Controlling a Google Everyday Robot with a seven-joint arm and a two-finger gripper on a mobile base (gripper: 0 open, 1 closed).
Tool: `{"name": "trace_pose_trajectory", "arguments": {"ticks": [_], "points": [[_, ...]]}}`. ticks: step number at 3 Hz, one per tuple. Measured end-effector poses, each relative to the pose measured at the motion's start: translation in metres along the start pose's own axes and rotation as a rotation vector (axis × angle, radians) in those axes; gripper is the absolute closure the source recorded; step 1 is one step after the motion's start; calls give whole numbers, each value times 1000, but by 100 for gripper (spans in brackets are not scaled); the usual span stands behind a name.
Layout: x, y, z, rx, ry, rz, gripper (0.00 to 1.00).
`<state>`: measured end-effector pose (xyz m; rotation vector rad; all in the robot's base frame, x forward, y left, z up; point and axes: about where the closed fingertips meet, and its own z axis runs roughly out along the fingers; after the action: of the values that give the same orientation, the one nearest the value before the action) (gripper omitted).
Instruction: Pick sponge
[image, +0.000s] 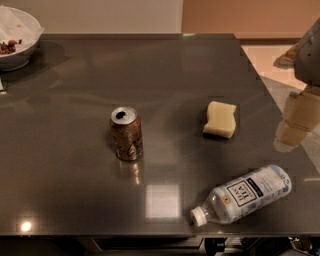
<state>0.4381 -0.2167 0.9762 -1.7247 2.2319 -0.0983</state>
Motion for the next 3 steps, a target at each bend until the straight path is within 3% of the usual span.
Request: {"name": "trace_pose_trajectory", "arguments": {"ticks": [1, 3], "points": [[0, 0, 0, 2, 0, 0, 0], [-26, -19, 36, -74, -89, -55, 0]]}}
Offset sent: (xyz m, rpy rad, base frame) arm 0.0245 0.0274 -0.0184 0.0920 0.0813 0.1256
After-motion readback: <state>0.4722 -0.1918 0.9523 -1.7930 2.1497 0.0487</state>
